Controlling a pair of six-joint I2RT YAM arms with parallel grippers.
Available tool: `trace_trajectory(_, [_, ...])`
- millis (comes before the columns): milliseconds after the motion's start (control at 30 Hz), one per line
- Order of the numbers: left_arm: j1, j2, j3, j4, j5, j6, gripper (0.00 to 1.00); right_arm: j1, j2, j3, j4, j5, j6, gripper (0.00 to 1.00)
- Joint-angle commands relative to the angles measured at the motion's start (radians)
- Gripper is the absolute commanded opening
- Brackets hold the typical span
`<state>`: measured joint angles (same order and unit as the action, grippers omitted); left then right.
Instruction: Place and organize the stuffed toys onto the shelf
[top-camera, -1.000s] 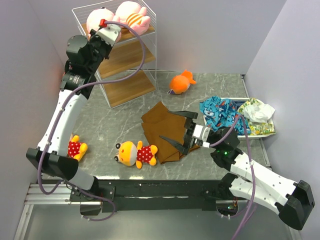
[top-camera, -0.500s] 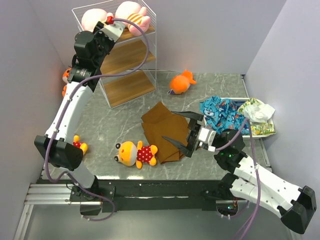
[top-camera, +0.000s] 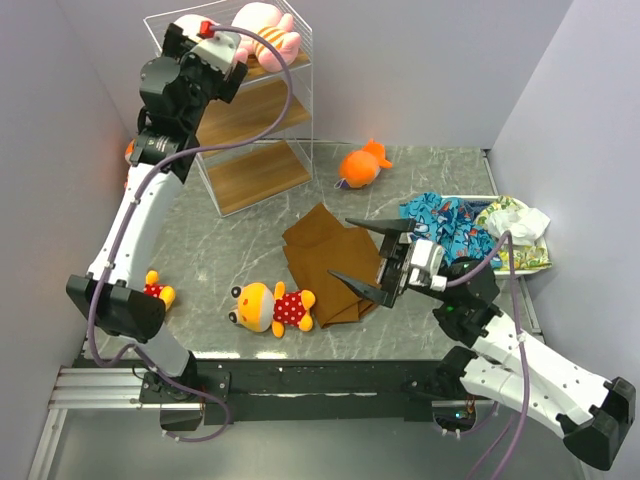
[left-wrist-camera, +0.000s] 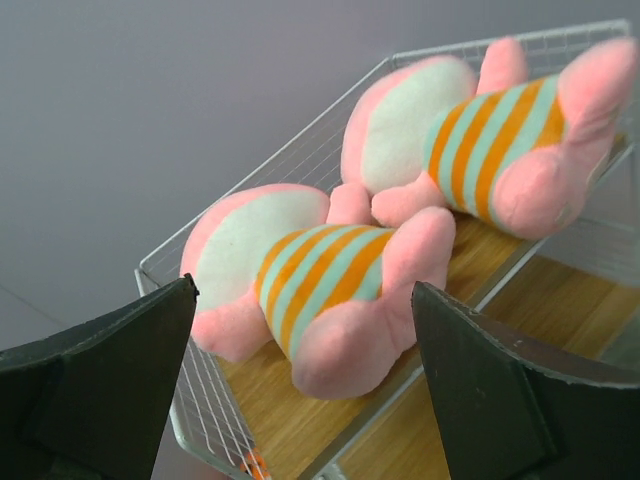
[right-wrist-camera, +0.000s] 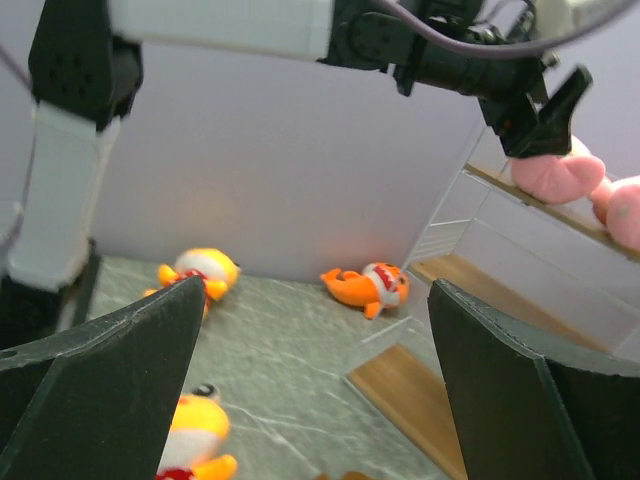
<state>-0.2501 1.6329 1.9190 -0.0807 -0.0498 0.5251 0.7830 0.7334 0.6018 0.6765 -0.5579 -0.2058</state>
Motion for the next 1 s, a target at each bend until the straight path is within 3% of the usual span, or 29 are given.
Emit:
trace_trajectory(0, [-0.005, -0.114, 0.011, 0.053, 0.041, -0.211, 0.96, 0.006, 0.015, 0.125, -0.084, 0.108, 0.204, 1.0])
trace_trajectory(133, [-0.005, -0.273, -0.148, 0.067, 0.019, -0.431, 1.0, 0.007, 0.092, 0.306, -0.384, 0.208, 0.33, 1.0])
trace_trajectory(367, [-0.005, -0.56, -0.487, -0.043, 0.024, -0.848, 1.0, 0.007, 0.147, 0.285, -0.433, 0.191, 0.544, 1.0])
trace_trajectory(567, [-0.005, -0.777, -0.891, -0.157, 0.041, -1.273, 0.95, 0.006, 0.19, 0.227, -0.492, 0.272, 0.69, 1.0])
trace_trajectory(700, [-0.005, -0.843, -1.081, -0.292, 0.022, -1.413, 0.9, 0.007, 0.224, 0.225, -0.561, 0.314, 0.723, 0.95])
trace_trajectory(867, [-0.006, -0.873, -1.158, -0.555, -0.062, -1.612, 0.88, 0.007, 0.227, 0.207, -0.63, 0.381, 0.712, 0.92])
trace_trajectory(967, [-0.008, -0.947, -1.296, -0.533, 0.031, -1.681, 0.87, 0.007, 0.227, 0.158, -0.634, 0.4, 0.688, 0.92])
